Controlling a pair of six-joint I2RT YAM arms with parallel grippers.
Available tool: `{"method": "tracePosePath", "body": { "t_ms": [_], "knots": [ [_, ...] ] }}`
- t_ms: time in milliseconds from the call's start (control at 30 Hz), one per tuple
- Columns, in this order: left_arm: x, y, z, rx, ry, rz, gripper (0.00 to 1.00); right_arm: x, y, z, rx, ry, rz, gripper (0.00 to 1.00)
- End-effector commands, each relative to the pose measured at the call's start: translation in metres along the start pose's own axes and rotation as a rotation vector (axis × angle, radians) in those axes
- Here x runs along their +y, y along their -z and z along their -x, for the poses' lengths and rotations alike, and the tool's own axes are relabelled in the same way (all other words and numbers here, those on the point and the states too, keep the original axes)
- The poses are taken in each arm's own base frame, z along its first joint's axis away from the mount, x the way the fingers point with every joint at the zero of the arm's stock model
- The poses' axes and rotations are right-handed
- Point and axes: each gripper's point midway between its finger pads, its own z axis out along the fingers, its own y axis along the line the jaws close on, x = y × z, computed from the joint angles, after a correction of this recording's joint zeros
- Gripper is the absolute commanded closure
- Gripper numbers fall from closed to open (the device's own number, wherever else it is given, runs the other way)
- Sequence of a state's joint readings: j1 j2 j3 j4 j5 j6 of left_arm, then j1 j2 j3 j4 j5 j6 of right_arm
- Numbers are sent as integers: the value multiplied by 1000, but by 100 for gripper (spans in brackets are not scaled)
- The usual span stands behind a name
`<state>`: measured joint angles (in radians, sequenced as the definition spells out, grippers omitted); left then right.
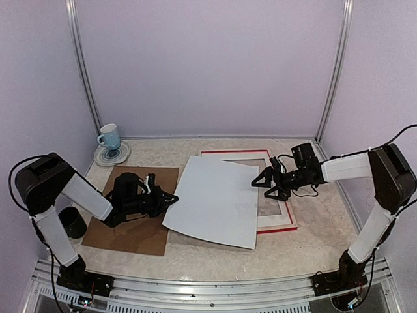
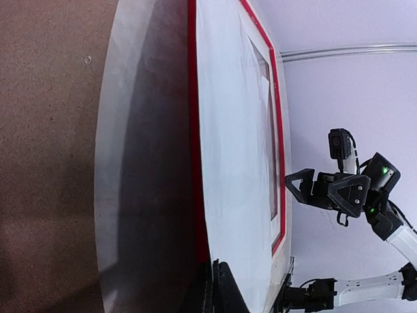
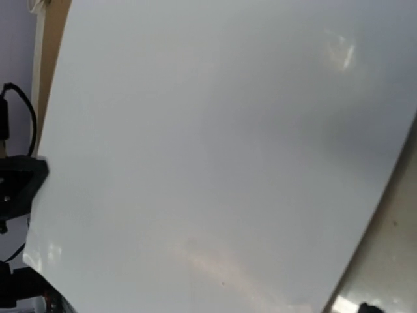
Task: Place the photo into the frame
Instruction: Turn over the photo, then place the photo on the mat board.
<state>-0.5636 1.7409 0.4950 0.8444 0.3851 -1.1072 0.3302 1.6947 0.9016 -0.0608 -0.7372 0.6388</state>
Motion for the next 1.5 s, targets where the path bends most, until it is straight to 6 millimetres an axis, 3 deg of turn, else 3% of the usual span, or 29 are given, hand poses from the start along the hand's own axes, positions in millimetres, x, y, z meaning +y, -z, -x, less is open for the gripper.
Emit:
{"method": "tracePosePath", "body": {
  "t_ms": [0,500,1100,1467],
  "knots": [
    [4,-1,-4,2,4,-16,98,-9,-10,-9,9,-39,-9,2],
    [16,1,-3,-22,-7,42,95,-8,-37,-43,97,-97,15,3],
    [21,1,-4,-38,6,55,95,11,-16,-67,116,-147,49,4],
    [17,-1,-5,-38,9,43,95,8,-33,-95,193,-173,52,4]
  ]
}}
